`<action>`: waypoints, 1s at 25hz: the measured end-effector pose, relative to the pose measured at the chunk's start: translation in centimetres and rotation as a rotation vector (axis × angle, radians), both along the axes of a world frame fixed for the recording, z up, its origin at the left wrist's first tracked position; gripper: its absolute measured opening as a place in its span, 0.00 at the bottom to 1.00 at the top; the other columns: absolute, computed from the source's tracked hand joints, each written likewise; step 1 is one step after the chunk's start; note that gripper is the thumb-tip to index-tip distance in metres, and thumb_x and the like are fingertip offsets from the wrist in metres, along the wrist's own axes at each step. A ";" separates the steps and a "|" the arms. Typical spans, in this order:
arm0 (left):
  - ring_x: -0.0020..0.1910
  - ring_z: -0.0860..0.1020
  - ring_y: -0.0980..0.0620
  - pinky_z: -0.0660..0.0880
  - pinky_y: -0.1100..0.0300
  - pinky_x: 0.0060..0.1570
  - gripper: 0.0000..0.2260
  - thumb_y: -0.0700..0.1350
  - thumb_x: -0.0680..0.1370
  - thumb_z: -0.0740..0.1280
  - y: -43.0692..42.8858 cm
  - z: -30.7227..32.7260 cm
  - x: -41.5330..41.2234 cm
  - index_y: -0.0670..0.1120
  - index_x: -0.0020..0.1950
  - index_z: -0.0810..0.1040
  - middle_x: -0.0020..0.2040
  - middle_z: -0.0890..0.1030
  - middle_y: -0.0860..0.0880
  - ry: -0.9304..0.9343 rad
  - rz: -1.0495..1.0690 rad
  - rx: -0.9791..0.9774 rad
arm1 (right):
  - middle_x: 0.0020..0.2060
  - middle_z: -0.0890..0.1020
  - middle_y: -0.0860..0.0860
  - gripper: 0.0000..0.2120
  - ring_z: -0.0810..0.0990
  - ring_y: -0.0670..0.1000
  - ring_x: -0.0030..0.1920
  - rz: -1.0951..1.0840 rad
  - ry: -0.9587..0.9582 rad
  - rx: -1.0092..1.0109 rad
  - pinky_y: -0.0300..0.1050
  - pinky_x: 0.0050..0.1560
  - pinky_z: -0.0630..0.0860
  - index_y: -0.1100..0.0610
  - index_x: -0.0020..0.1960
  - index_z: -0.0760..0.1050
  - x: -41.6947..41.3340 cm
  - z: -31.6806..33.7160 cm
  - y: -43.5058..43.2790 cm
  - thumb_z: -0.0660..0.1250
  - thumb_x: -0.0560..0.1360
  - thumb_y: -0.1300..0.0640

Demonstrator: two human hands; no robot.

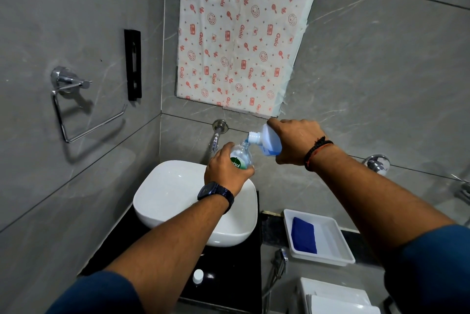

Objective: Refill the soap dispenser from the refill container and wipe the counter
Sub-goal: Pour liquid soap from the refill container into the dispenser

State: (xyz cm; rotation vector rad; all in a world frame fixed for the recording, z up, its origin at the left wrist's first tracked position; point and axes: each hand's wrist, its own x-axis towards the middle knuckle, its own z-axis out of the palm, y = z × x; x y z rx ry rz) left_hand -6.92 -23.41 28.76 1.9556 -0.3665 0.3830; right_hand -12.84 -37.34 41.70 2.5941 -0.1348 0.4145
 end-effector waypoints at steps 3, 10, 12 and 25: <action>0.49 0.77 0.47 0.77 0.55 0.44 0.31 0.57 0.60 0.76 0.0 0.1 0.0 0.55 0.60 0.69 0.54 0.80 0.50 0.005 0.002 -0.001 | 0.45 0.81 0.52 0.35 0.72 0.53 0.36 -0.002 0.002 -0.003 0.46 0.34 0.73 0.49 0.59 0.64 0.0 0.0 0.0 0.77 0.58 0.45; 0.48 0.77 0.46 0.77 0.55 0.44 0.31 0.57 0.60 0.75 0.0 0.2 0.1 0.55 0.60 0.70 0.53 0.80 0.50 0.007 0.000 0.000 | 0.46 0.81 0.52 0.35 0.73 0.53 0.37 -0.005 0.009 -0.004 0.47 0.34 0.74 0.49 0.59 0.63 0.0 0.1 0.1 0.76 0.59 0.46; 0.48 0.77 0.46 0.77 0.55 0.44 0.31 0.57 0.59 0.75 0.0 0.2 0.0 0.55 0.60 0.70 0.53 0.80 0.50 0.008 0.000 -0.002 | 0.46 0.81 0.52 0.34 0.73 0.53 0.37 -0.004 0.009 -0.003 0.46 0.34 0.73 0.49 0.59 0.63 -0.1 0.2 0.1 0.76 0.59 0.46; 0.47 0.78 0.47 0.77 0.56 0.43 0.30 0.56 0.60 0.75 0.3 0.3 0.1 0.55 0.59 0.71 0.52 0.81 0.50 -0.004 0.007 0.000 | 0.46 0.81 0.52 0.35 0.71 0.53 0.36 0.005 -0.009 -0.004 0.46 0.34 0.73 0.49 0.59 0.63 0.0 0.2 0.3 0.77 0.58 0.46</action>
